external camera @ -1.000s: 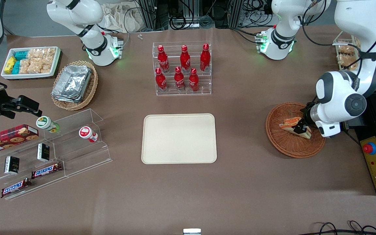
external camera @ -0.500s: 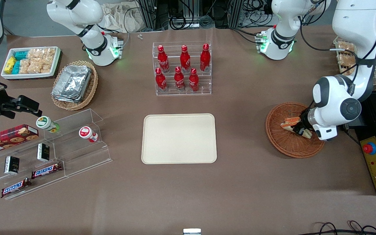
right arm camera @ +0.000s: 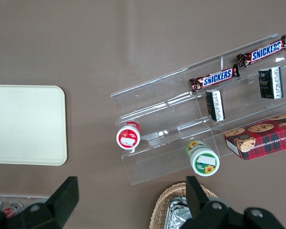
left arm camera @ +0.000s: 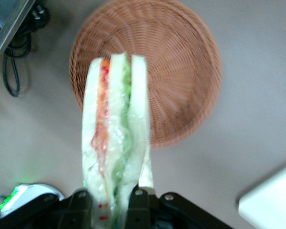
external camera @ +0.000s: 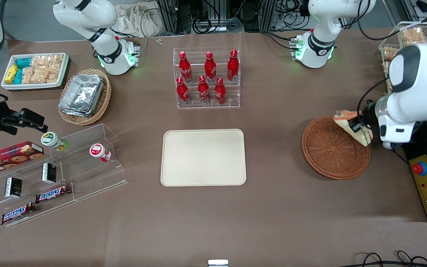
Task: Place sandwich from basket to tray
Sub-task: 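Lift the sandwich out of the basket with the left gripper, then carry the sandwich over the cream tray and lower it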
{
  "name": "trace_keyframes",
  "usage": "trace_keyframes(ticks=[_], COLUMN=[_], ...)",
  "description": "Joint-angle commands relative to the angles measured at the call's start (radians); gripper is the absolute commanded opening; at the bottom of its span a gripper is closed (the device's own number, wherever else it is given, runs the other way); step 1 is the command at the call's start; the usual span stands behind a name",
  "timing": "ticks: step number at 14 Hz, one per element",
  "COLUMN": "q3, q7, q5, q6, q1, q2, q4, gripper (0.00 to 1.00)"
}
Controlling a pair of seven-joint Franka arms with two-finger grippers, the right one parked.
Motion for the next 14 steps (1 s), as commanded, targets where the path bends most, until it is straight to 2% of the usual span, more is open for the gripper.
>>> trace_keyframes(ticks=[1,4,6,9,12,14], q3=[-0.154,-0.275,-0.37,-0.381,-0.381,-0.375], q7=[0.08,0.195,0.176,0.123,0.117,0.069], q5=[0.0,-0.032,-0.02,0.021,0.096,0.109], q6=[-0.048,-0.036,-0.031,0.008,0.174,0.237], q1=[-0.003,-0.008,-0.032,-0.138,-0.216,-0.262], q2=[0.05,0.072,0.189,0.373,0.473,0.549], q4=[0.097,0.117,0.234,0.358,0.367,0.379], gripper=[0.0,0.0,0.0,0.0,0.0,0.0])
